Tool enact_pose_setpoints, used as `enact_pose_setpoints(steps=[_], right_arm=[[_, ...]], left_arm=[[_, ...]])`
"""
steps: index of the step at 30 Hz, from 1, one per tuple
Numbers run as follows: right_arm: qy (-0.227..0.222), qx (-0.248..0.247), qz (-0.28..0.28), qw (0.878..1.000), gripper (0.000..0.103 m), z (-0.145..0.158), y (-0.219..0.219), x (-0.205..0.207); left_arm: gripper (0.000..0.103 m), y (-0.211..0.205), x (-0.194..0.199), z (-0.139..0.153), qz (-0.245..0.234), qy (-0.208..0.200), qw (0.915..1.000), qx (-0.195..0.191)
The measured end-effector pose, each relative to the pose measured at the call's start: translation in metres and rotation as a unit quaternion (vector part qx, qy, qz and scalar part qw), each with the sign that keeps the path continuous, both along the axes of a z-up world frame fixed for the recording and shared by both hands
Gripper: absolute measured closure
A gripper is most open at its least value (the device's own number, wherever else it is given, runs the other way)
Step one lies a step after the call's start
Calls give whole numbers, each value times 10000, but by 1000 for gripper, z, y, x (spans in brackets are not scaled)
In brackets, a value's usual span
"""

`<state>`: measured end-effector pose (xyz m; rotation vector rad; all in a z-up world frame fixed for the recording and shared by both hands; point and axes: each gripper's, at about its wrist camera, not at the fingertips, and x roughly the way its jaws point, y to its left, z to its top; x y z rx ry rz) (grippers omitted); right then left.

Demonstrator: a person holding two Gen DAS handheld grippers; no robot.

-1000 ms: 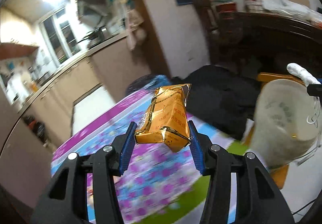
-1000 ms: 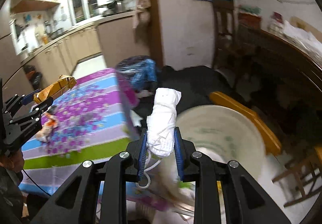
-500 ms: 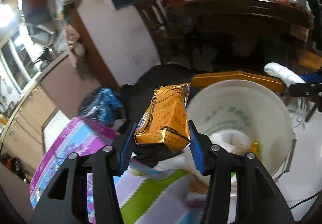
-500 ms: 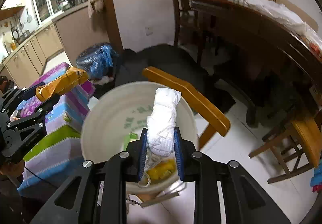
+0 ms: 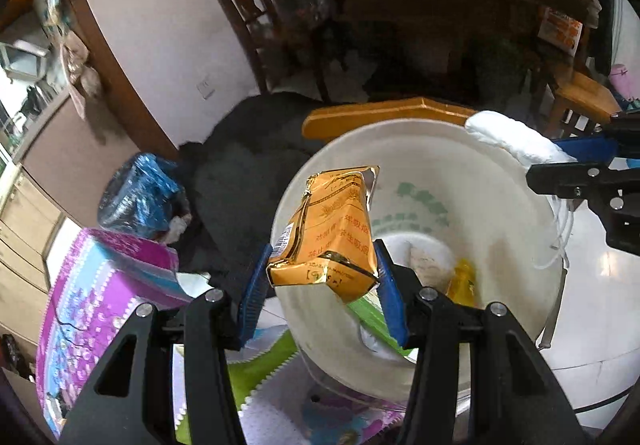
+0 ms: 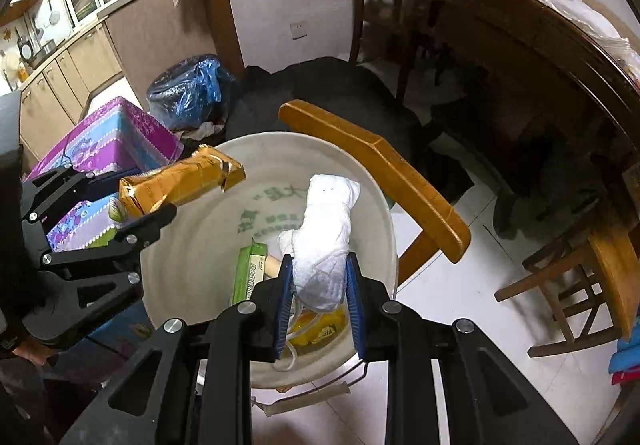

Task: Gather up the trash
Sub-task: 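Open the left gripper over the bucket while the right gripper releases the tissue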

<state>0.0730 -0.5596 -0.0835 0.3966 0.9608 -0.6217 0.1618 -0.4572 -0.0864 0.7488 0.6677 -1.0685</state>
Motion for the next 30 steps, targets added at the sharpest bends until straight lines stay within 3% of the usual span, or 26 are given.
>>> enact_pose_setpoints(steps=[13, 19, 23, 30], right_arm=[[316, 56, 85, 9994, 77, -23, -3, 27], [355, 0, 127, 9993, 76, -23, -1, 35], [387, -47, 35, 9992, 67, -25, -7, 37], [388, -46, -81, 9992, 66, -28, -14, 29]], left_arm=[[55, -2, 9, -17, 20, 173, 9997, 163], [54, -2, 14, -17, 21, 368, 9993, 51], [44, -1, 19, -16, 104, 483, 9987, -128], [44, -1, 21, -17, 108, 535, 9985, -84]])
